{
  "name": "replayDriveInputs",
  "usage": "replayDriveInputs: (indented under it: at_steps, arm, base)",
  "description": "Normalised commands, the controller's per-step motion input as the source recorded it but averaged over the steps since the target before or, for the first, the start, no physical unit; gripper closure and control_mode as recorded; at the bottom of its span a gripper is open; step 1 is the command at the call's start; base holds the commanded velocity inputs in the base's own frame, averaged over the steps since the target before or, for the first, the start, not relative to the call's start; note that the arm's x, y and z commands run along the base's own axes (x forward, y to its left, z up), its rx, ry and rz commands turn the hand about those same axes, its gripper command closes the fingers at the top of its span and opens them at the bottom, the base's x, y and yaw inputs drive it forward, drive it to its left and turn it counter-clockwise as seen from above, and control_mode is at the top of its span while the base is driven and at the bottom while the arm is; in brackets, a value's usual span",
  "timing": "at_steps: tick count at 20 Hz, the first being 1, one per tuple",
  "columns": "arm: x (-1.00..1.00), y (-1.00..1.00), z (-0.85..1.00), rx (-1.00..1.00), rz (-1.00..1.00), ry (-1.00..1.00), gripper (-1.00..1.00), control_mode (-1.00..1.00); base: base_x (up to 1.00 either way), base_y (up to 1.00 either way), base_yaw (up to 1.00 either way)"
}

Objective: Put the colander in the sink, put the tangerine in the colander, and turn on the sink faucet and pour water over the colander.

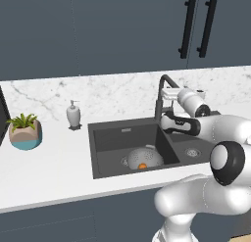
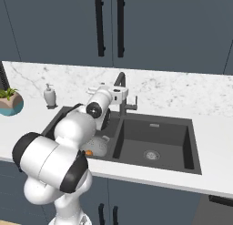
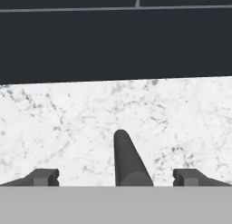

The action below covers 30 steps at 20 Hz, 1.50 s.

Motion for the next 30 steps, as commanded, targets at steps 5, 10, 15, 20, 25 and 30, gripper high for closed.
replayDriveInputs:
  at_steps: [5, 10, 15, 20, 25, 30]
  arm:
    - [-0.02, 0.0, -0.13, 0.0, 0.0, 0.02, -1.0, -1.0]
    - [0.0, 0.0, -0.02, 0.0, 0.0, 0.06, -1.0, -1.0]
    - [0.0, 0.0, 0.0, 0.0, 0.0, 0.01, -1.0, -1.0]
    - [0.0, 0.0, 0.0, 0.0, 0.0, 0.0, -1.0, -1.0]
    - [0.02, 0.0, 0.0, 0.0, 0.0, 0.0, -1.0, -1.0]
    - [0.07, 0.0, -0.02, 0.0, 0.0, 0.0, -1.0, -1.0]
  base:
    - [0.0, 0.0, 0.0]
    - [0.0, 0.0, 0.0]
    - [0.0, 0.0, 0.0]
    - [0.0, 0.0, 0.0]
    - [0.0, 0.0, 0.0]
    - [0.0, 0.0, 0.0]
